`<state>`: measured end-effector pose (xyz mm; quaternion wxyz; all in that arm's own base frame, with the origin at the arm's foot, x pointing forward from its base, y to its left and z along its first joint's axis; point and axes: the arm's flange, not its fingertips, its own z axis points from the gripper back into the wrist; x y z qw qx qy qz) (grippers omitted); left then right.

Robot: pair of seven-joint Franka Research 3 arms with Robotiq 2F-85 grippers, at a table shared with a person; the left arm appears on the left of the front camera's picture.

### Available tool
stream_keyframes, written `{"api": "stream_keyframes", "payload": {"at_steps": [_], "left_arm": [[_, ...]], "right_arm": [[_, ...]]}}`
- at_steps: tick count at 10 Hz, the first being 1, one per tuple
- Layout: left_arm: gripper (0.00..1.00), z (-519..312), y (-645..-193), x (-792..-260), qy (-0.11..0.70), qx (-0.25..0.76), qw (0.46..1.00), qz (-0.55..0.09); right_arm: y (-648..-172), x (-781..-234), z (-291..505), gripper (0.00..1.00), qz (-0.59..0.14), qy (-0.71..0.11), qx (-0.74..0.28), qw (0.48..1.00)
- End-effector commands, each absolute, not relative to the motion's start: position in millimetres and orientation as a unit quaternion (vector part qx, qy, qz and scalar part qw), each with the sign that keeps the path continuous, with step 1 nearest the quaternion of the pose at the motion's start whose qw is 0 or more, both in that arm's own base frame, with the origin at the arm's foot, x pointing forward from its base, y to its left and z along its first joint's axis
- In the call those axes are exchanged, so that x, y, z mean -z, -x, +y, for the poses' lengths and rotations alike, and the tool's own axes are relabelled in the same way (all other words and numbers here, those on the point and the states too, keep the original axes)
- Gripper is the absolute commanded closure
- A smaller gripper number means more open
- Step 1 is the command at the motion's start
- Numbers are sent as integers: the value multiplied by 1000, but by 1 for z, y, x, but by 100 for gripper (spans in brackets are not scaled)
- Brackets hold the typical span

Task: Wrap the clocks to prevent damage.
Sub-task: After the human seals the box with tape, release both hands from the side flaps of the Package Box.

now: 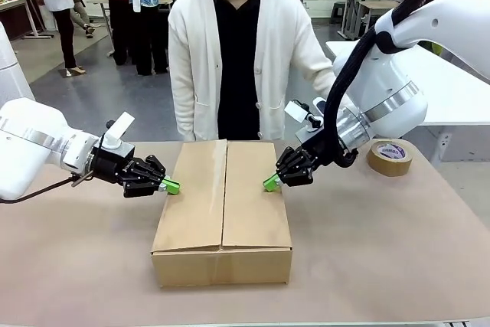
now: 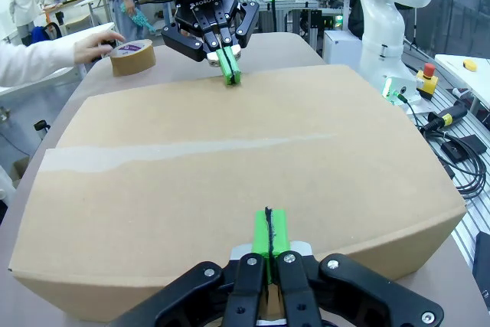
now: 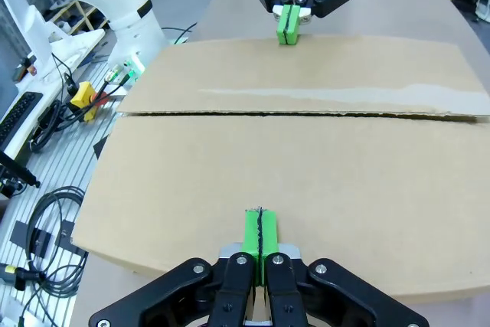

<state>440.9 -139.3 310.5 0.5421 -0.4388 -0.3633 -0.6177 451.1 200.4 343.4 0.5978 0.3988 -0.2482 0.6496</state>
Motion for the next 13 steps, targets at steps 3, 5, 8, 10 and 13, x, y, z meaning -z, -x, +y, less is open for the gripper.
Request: {"api": "stream_keyframes", "payload": {"at_steps": [3,5,8,10,13], "left_arm": [[100,-141,-440,-306,434,620,544,-362],[100,-141,-440,-306,434,620,544,-362],[100,-141,-440,-306,434,620,544,-362],[100,-141,-440,-306,434,620,544,-362],[100,-141,-440,-306,434,620,544,-362]], "right_arm": [[-451,-340,201,99,-246,-398,-649,600],[-451,-340,201,99,-246,-398,-649,600],[-451,-340,201,99,-246,-398,-649,600],[-451,-340,201,99,-246,-398,-649,600],[-451,-340,201,99,-246,-398,-649,600]]}}
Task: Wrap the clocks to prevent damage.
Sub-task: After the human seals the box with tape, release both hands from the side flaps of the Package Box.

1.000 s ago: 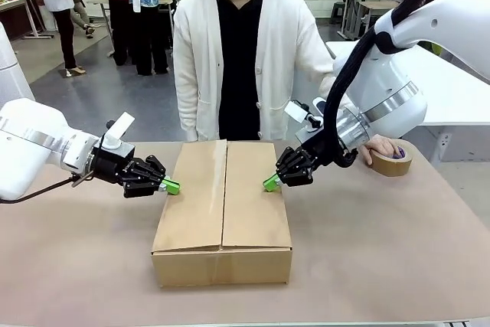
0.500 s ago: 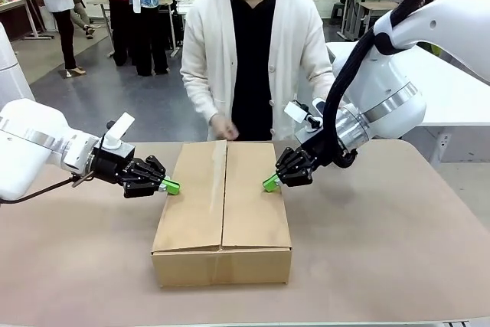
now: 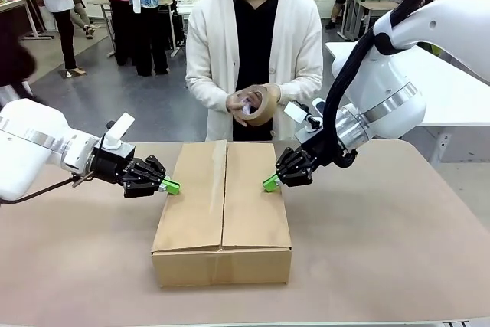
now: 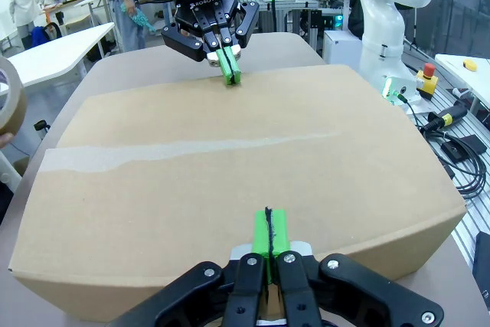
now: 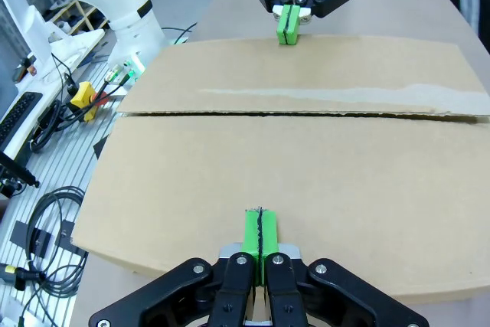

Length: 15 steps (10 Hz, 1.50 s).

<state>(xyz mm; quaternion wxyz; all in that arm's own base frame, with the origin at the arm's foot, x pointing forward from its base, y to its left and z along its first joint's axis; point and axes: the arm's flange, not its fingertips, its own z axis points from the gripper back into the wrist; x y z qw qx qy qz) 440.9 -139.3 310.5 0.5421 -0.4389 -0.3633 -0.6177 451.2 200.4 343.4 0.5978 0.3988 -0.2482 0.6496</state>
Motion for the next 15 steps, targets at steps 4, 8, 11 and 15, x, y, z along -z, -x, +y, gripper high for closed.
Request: {"api": "stream_keyframes", "payload": {"at_steps": [4,8,11,15], "left_arm": [[100,-141,-440,-306,434,620,544,-362],[100,-141,-440,-306,434,620,544,-362],[100,-141,-440,-306,434,620,544,-362],[100,-141,-440,-306,434,620,544,-362]], "right_arm": [[-451,-340,201,99,-246,-398,-649,600],[-451,-340,201,99,-246,-398,-649,600],[-451,-340,201,99,-246,-398,-649,600],[-451,-340,201,99,-246,-398,-649,600]]}}
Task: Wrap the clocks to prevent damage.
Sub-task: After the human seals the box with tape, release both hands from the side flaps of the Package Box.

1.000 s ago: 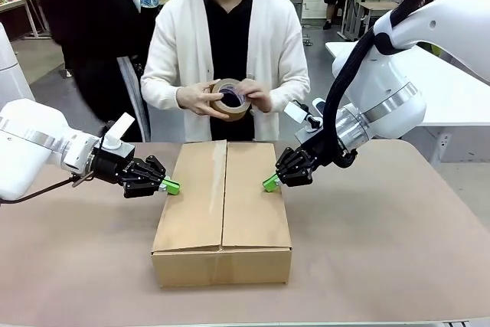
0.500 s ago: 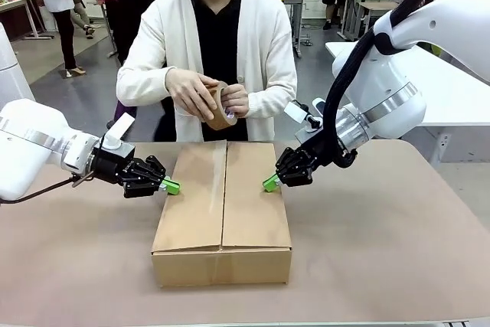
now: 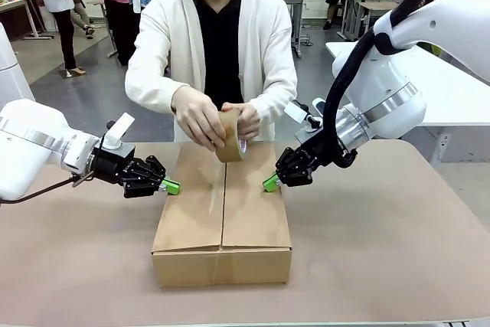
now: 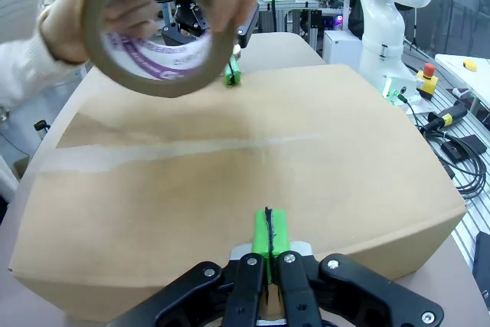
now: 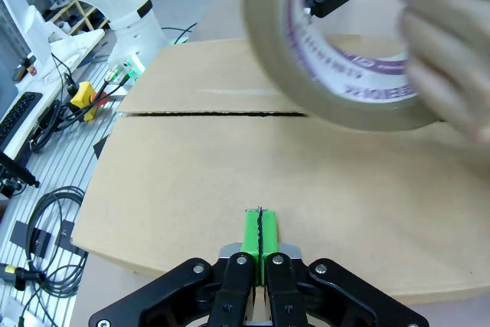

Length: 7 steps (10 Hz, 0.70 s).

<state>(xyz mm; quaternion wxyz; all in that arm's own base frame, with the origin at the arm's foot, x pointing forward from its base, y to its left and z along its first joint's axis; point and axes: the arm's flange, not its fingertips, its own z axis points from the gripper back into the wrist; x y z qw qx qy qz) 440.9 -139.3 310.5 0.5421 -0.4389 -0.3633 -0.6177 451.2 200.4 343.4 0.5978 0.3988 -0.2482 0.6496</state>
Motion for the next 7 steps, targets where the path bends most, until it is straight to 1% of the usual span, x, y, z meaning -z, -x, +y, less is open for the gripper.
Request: {"api": "stream_keyframes", "payload": {"at_steps": [1,7], "left_arm": [[100,-141,-440,-306,434,620,544,-362],[100,-141,-440,-306,434,620,544,-362]], "right_arm": [[-451,-340,201,99,-246,-398,-649,600],[-451,-340,201,99,-246,-398,-649,600]]}}
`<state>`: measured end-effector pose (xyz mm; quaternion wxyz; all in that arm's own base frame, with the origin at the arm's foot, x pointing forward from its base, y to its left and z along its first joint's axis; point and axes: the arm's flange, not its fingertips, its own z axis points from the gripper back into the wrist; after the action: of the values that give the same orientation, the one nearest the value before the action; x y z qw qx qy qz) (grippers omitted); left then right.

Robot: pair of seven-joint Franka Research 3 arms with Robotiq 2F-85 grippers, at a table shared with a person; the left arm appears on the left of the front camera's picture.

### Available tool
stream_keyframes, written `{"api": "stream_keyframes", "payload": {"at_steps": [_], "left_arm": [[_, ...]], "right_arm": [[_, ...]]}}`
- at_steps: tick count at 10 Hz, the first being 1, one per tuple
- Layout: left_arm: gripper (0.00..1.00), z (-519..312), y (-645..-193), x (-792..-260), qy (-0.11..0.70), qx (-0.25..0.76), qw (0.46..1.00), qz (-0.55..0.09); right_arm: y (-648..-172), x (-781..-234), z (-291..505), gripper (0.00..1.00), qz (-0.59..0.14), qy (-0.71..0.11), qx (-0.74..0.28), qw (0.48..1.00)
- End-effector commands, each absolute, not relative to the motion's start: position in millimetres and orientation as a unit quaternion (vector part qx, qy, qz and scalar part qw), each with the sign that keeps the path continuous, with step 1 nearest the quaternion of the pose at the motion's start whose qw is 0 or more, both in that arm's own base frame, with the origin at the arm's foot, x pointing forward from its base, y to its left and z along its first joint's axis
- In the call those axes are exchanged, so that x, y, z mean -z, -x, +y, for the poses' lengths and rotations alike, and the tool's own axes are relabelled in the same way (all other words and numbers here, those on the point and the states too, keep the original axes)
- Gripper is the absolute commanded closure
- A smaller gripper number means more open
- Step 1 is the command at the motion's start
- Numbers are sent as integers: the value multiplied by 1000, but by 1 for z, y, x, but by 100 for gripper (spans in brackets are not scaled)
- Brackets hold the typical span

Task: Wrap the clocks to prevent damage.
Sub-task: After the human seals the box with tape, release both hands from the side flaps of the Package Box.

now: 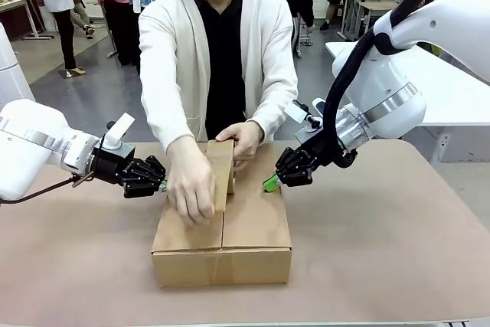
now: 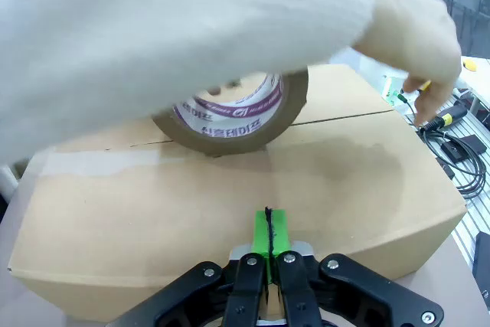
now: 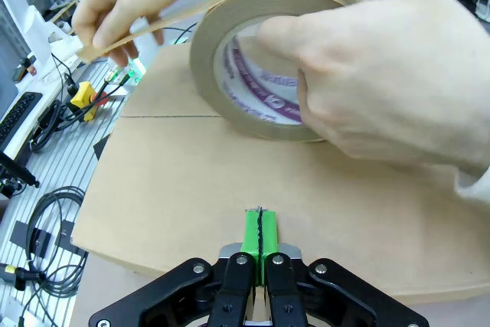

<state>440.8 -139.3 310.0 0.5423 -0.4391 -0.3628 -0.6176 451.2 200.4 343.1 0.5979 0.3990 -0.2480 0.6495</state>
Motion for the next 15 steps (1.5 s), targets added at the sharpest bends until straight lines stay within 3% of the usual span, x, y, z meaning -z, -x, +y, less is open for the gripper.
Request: {"api": "stream_keyframes", "payload": {"at_steps": [1,15], "left_arm": [[100,-141,-440,-306,434,620,544,-362],[100,-141,-440,-306,434,620,544,-362]], "right_arm": [[-451,-340,201,99,-246,-398,-649,600],[-451,-340,201,99,-246,-398,-649,600]]}}
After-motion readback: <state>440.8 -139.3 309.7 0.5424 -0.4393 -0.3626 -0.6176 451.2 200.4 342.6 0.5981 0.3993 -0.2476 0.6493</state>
